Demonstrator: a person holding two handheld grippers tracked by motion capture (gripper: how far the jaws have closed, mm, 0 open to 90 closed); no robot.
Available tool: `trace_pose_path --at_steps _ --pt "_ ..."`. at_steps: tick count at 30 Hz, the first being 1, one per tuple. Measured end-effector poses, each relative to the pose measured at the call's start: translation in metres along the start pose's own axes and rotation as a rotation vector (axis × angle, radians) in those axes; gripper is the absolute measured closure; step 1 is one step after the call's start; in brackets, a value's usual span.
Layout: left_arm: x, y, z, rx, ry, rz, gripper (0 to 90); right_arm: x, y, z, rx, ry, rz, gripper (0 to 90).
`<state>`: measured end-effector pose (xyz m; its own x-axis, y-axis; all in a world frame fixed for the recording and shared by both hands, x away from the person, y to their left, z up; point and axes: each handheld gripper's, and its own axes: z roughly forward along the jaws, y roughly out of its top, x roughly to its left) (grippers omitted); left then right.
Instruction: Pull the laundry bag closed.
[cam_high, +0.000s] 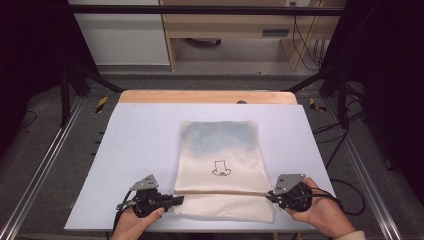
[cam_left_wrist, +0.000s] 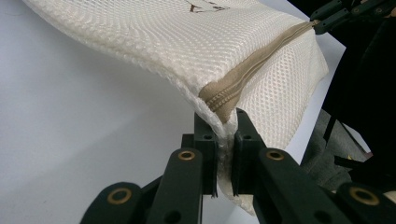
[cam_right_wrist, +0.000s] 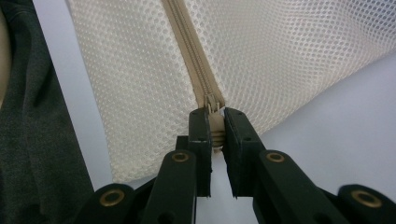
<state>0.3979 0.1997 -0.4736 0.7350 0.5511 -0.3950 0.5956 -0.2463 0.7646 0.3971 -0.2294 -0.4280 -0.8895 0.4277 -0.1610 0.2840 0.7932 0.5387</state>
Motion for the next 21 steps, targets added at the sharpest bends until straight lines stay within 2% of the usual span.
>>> trace_pose_path --at_steps 13,21 --pt "0.0 0.0 0.0 0.005 0.001 0.003 82.9 0.001 -0.003 0.005 0.012 -0.003 0.0 82.0" --pt "0.0 -0.002 0.002 0.029 0.025 0.003 81.8 0.003 -0.005 0.01 0.016 0.004 0.009 81.9"
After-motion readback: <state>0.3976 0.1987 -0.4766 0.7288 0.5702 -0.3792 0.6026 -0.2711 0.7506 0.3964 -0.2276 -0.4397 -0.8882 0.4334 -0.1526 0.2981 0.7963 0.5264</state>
